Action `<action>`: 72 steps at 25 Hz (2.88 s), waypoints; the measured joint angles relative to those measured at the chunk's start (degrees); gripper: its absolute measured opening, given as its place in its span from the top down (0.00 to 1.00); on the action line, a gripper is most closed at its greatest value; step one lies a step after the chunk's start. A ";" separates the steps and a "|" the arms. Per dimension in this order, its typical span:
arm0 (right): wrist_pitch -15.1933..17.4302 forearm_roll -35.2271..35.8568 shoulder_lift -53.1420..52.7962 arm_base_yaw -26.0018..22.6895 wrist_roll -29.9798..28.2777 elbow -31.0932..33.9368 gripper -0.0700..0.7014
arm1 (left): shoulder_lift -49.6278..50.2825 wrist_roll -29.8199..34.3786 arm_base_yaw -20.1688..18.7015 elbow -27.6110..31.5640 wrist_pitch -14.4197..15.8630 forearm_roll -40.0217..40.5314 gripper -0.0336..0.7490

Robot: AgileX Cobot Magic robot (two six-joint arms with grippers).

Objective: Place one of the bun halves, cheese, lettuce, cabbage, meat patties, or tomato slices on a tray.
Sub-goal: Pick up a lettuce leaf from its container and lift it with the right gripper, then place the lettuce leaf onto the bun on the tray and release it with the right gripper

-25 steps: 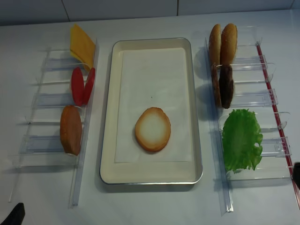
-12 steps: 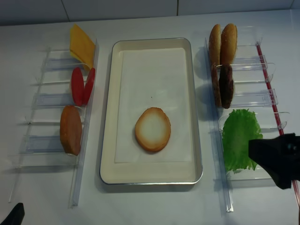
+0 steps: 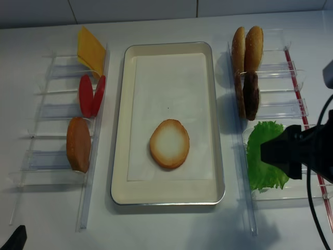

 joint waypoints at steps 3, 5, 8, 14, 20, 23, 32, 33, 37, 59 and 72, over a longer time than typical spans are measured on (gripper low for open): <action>-1.27 1.89 3.09 0.00 -3.13 0.00 0.01 | 0.00 0.00 0.00 0.00 0.00 0.00 0.38; -2.08 2.42 4.89 0.00 -4.26 0.00 0.01 | 0.00 0.00 0.00 0.00 0.00 0.00 0.38; -2.94 3.52 7.68 0.00 -5.51 0.00 0.01 | 0.00 0.00 0.00 0.00 0.00 0.00 0.38; -3.87 6.43 12.98 0.10 -9.05 0.00 0.01 | 0.00 0.00 0.00 0.00 0.00 0.00 0.38; -4.94 6.91 16.50 0.09 -9.50 0.00 0.01 | 0.00 0.00 0.00 0.00 0.00 0.00 0.38; -5.84 6.91 17.71 0.09 -9.50 0.00 0.05 | 0.00 0.00 0.00 0.00 0.00 0.00 0.38; -6.43 7.37 18.64 0.09 -9.50 0.00 0.55 | 0.00 0.00 0.00 0.00 0.00 0.00 0.38; -6.43 7.65 18.64 0.09 -9.50 0.00 0.62 | 0.00 0.00 0.00 0.00 0.00 0.00 0.38; -6.57 8.09 18.64 0.09 -9.50 0.00 0.84 | 0.00 0.00 0.00 0.00 0.00 0.00 0.38; 5.68 7.87 6.73 0.09 -4.42 -12.53 0.85 | 0.00 -0.10 0.00 0.00 0.00 0.00 0.38; 8.42 7.80 7.20 0.09 -1.02 -25.29 0.85 | 0.00 -0.10 0.00 0.00 0.00 0.00 0.38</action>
